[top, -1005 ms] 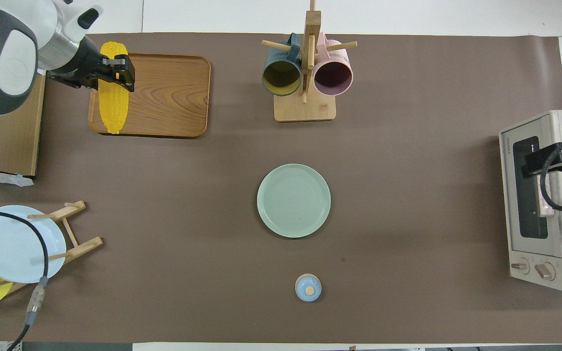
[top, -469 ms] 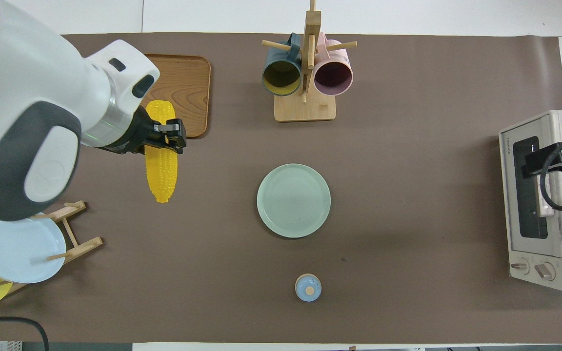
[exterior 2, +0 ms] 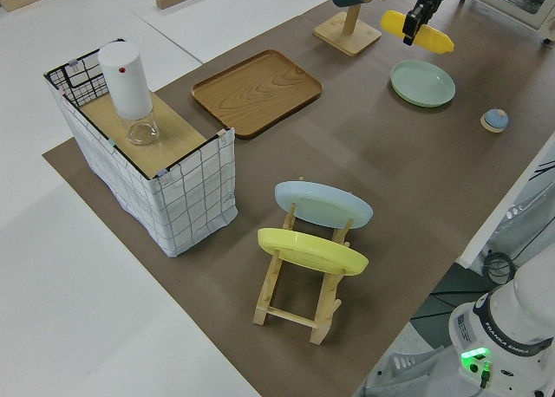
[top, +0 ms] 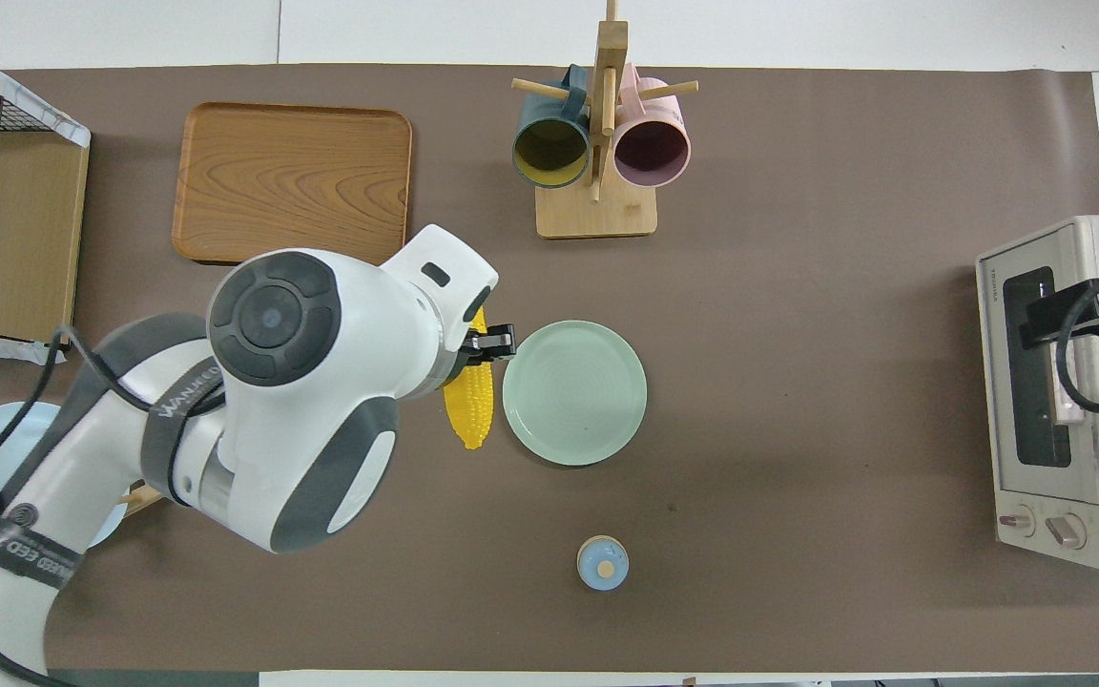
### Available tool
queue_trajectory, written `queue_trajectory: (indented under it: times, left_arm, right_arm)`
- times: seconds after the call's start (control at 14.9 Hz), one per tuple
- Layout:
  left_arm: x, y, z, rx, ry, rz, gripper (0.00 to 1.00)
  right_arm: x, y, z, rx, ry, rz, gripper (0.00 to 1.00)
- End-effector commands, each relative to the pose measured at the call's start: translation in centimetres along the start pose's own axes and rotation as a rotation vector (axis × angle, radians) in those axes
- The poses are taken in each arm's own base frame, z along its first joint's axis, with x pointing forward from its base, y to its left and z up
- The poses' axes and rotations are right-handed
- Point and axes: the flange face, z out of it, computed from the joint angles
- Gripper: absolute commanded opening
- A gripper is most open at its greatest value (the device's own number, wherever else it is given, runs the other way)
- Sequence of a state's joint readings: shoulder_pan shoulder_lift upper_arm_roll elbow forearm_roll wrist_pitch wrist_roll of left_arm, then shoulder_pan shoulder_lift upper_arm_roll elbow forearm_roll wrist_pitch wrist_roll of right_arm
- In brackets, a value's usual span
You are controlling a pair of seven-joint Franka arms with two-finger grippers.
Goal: Put corn in oven
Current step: 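Carry the corn with the left gripper over the green plate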
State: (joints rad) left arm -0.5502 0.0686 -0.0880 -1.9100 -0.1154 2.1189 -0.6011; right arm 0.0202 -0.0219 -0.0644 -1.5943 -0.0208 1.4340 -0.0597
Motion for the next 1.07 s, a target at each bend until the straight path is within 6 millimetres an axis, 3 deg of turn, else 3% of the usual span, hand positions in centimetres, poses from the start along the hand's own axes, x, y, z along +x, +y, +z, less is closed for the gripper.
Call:
queue_trajectory:
  times: [0.0, 0.47, 0.74, 1.0]
  left_arm:
    - [-0.8, 2.3, 3.5, -0.027, 0.007, -0.026, 0.00]
    - [-2.3, 6.0, 10.9, -0.041, 0.016, -0.040, 0.00]
    - [-3.1, 6.9, 14.0, -0.035, 0.010, -0.032, 0.00]
    - [-4.1, 7.2, 14.9, -0.024, 0.000, -0.023, 0.00]
  right_arm:
    - [-0.6, 0.0, 0.0, 0.022, 0.006, 0.017, 1.00]
    - [-0.6, 0.0, 0.0, 0.022, 0.006, 0.017, 1.00]
    - [-0.6, 0.0, 0.0, 0.022, 0.006, 0.017, 1.00]
    - [-0.6, 0.0, -0.1, 0.022, 0.007, 0.017, 1.00]
